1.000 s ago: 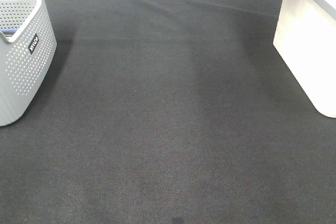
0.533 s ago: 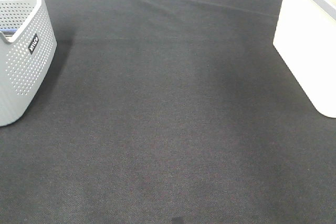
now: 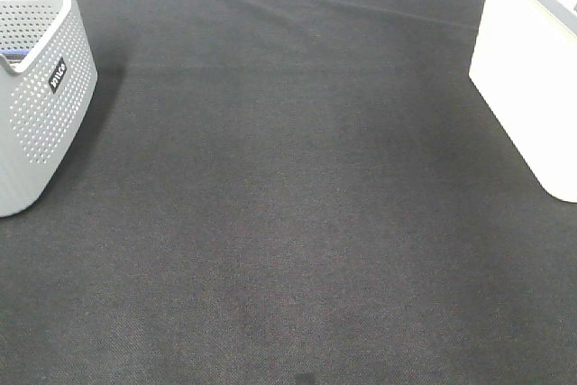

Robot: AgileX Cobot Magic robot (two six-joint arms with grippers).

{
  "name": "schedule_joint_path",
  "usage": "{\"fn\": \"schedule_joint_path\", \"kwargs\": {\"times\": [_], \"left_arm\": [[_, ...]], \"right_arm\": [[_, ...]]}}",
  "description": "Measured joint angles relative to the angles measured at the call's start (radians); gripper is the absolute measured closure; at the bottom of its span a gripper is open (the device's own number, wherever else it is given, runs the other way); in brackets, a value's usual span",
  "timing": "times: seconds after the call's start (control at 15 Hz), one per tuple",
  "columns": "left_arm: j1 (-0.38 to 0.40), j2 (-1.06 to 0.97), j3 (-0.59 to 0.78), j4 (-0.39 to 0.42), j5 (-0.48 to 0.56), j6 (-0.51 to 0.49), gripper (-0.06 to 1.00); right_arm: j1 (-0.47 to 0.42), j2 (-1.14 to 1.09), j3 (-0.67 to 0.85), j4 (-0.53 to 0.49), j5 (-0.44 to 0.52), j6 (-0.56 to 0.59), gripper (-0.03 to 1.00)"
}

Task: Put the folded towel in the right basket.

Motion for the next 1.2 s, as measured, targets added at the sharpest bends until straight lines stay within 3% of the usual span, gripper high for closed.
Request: {"fn": "schedule_joint_path", "kwargs": {"times": [0.07,0.13,0.27,0.53,0.87,1.0,1.2], "left_arm": [[0.0,0.0,0.0,0.0,0.0,0.0,-0.03],[0.0,0.0,0.0,0.0,0.0,0.0,-0.03],[0.0,0.0,0.0,0.0,0.0,0.0,-0.03],[0.0,0.0,0.0,0.0,0.0,0.0,-0.03],[0.0,0.0,0.0,0.0,0.0,0.0,-0.03],[0.0,0.0,0.0,0.0,0.0,0.0,-0.03],[0.0,0.0,0.0,0.0,0.0,0.0,-0.03]], "right_arm": [[0.0,0.019,0.0,-0.016,-0.001,0.023,0.55],[0.0,0.023,0.0,-0.019,-0.001,0.028,0.4],[0.001,0.019,0.0,-0.017,-0.001,0.029,0.26],[0.053,-0.027,0.0,-0.017,-0.001,0.03,0.25],[0.238,-0.139,0.008,-0.01,-0.001,0.034,0.24],[0.28,-0.222,0.079,-0.01,-0.002,0.034,0.24],[0.3,-0.398,0.317,-0.004,-0.002,0.037,0.24]]}}
